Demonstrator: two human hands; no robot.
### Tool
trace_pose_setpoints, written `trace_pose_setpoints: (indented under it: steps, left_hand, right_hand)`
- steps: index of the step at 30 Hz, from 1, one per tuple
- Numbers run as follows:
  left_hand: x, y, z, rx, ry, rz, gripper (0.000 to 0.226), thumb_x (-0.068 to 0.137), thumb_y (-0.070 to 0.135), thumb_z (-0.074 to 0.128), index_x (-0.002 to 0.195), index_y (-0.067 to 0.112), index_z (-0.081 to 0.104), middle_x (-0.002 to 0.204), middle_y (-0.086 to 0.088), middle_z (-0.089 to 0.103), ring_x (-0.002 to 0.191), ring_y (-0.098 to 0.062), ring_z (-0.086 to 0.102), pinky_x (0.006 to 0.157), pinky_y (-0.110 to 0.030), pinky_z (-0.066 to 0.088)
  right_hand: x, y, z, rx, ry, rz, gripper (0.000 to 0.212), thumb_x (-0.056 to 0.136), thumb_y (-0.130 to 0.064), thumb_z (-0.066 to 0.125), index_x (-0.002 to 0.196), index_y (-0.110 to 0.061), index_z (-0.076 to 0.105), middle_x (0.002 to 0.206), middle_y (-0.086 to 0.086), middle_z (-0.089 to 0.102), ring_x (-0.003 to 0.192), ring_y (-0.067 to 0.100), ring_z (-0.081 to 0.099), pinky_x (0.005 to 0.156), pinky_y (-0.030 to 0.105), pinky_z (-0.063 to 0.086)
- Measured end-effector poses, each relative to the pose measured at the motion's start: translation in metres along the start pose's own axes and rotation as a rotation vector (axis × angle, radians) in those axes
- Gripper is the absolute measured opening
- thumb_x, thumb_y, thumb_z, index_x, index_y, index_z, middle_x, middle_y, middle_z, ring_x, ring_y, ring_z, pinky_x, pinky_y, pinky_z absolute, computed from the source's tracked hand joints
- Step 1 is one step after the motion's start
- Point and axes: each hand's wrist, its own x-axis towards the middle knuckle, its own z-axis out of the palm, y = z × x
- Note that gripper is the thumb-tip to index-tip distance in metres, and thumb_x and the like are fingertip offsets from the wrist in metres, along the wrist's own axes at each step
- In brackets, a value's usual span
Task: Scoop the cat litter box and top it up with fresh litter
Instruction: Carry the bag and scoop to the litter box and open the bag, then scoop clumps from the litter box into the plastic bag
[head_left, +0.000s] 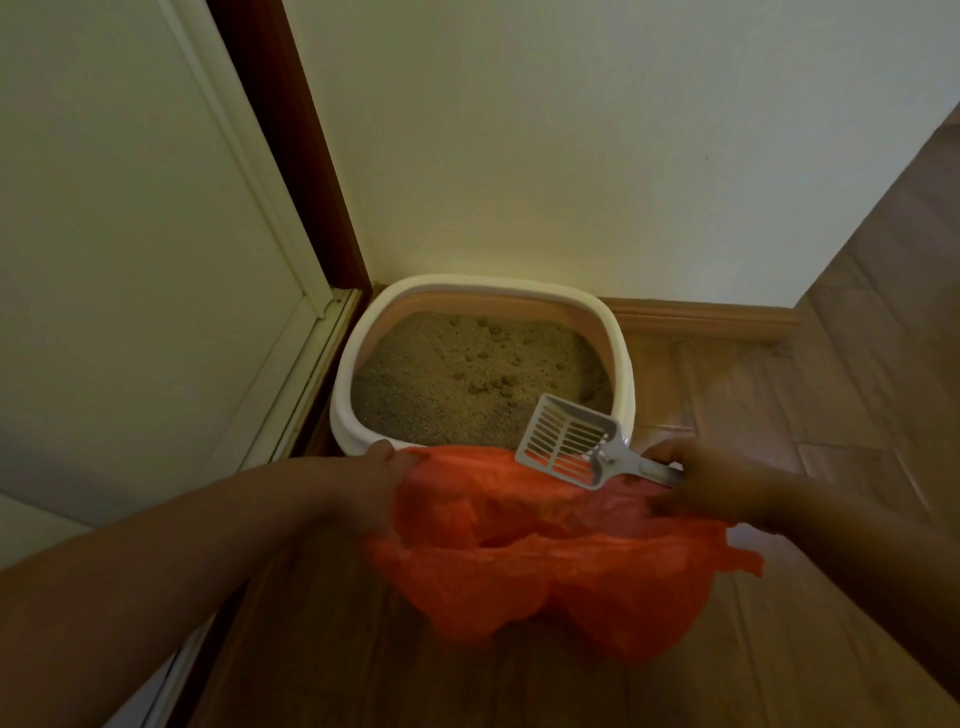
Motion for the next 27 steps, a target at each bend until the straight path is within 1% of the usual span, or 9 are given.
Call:
trace_pose_setpoints:
  steps: [4, 6, 8, 10, 13, 15, 18, 21, 27]
  left_hand:
    - [0.006, -0.007, -0.001, -0.160, 0.070, 0.048, 0.114, 0.071, 0.035, 0.090, 0.157, 0.040, 0.014, 0.156, -0.001, 0.033, 0.134, -0.022, 0.047, 0.102, -0.038, 0.053]
    - [0.008, -0.009, -0.002, -0.203, 0.122, 0.070, 0.102, 0.075, 0.025, 0.086, 0.154, 0.041, 0.023, 0.150, 0.001, 0.039, 0.123, -0.019, 0.054, 0.091, -0.030, 0.057]
    - [0.008, -0.008, -0.004, -0.252, 0.178, 0.100, 0.092, 0.081, 0.015, 0.078, 0.153, 0.042, 0.027, 0.137, 0.002, 0.047, 0.102, -0.012, 0.062, 0.071, -0.020, 0.058]
    - [0.009, -0.009, -0.007, -0.343, 0.200, 0.114, 0.090, 0.083, 0.012, 0.075, 0.154, 0.040, 0.026, 0.126, 0.005, 0.052, 0.088, -0.007, 0.062, 0.058, -0.012, 0.052]
    - [0.013, -0.012, -0.010, -0.409, 0.226, 0.134, 0.098, 0.081, 0.010, 0.076, 0.155, 0.043, 0.021, 0.137, 0.004, 0.049, 0.091, -0.006, 0.059, 0.061, -0.012, 0.053]
    - [0.011, -0.010, -0.015, -0.424, 0.228, 0.133, 0.103, 0.079, 0.010, 0.077, 0.155, 0.048, 0.019, 0.138, 0.004, 0.046, 0.095, -0.009, 0.060, 0.067, -0.016, 0.057]
    - [0.010, -0.010, -0.026, -0.458, 0.230, 0.166, 0.105, 0.076, 0.011, 0.078, 0.154, 0.050, 0.020, 0.139, 0.002, 0.050, 0.103, -0.012, 0.063, 0.078, -0.027, 0.062]
    - [0.007, -0.007, -0.036, -0.497, 0.236, 0.197, 0.099, 0.077, 0.012, 0.076, 0.154, 0.045, 0.026, 0.137, 0.001, 0.056, 0.103, -0.009, 0.064, 0.079, -0.023, 0.060]
    - [0.018, 0.018, -0.036, -0.362, 0.181, 0.227, 0.099, 0.085, 0.023, 0.075, 0.159, 0.040, 0.012, 0.143, -0.002, 0.050, 0.118, -0.017, 0.057, 0.084, -0.022, 0.049]
  right_hand:
    - [0.007, 0.010, -0.008, 0.184, -0.038, 0.018, 0.021, 0.089, -0.016, 0.073, 0.108, -0.024, 0.071, 0.108, -0.001, 0.069, 0.086, 0.017, 0.072, 0.064, 0.020, 0.058]
    - [0.011, 0.013, -0.012, 0.268, -0.056, 0.010, 0.022, 0.088, -0.024, 0.074, 0.111, -0.026, 0.073, 0.119, -0.013, 0.063, 0.099, 0.020, 0.071, 0.073, 0.029, 0.061]
    - [0.018, 0.015, -0.016, 0.213, 0.033, -0.003, 0.032, 0.082, -0.039, 0.077, 0.113, -0.031, 0.073, 0.125, -0.024, 0.052, 0.105, 0.016, 0.064, 0.073, 0.028, 0.061]
    - [0.027, 0.015, -0.020, 0.122, 0.154, -0.009, 0.034, 0.078, -0.051, 0.075, 0.108, -0.034, 0.072, 0.114, -0.015, 0.064, 0.096, 0.014, 0.067, 0.074, 0.034, 0.062]
    - [0.033, -0.008, -0.026, 0.009, 0.273, -0.016, 0.021, 0.085, -0.042, 0.074, 0.102, -0.029, 0.072, 0.086, -0.001, 0.072, 0.077, 0.015, 0.070, 0.073, 0.043, 0.061]
    - [0.038, -0.033, -0.032, -0.041, 0.329, -0.017, 0.026, 0.086, -0.035, 0.076, 0.109, -0.027, 0.067, 0.091, -0.004, 0.070, 0.081, 0.012, 0.067, 0.071, 0.032, 0.056]
    - [0.048, -0.067, -0.041, 0.017, 0.364, 0.040, 0.033, 0.083, -0.039, 0.078, 0.109, -0.026, 0.061, 0.098, -0.002, 0.068, 0.086, 0.016, 0.066, 0.071, 0.033, 0.056]
    - [0.058, -0.091, -0.053, -0.153, 0.325, 0.053, 0.039, 0.083, -0.040, 0.078, 0.114, -0.023, 0.061, 0.104, -0.002, 0.063, 0.093, 0.017, 0.061, 0.064, 0.024, 0.044]
    - [0.100, -0.088, -0.049, -0.402, 0.280, 0.049, 0.032, 0.082, -0.042, 0.077, 0.101, -0.017, 0.069, 0.097, 0.003, 0.070, 0.086, 0.017, 0.063, 0.072, 0.030, 0.052]
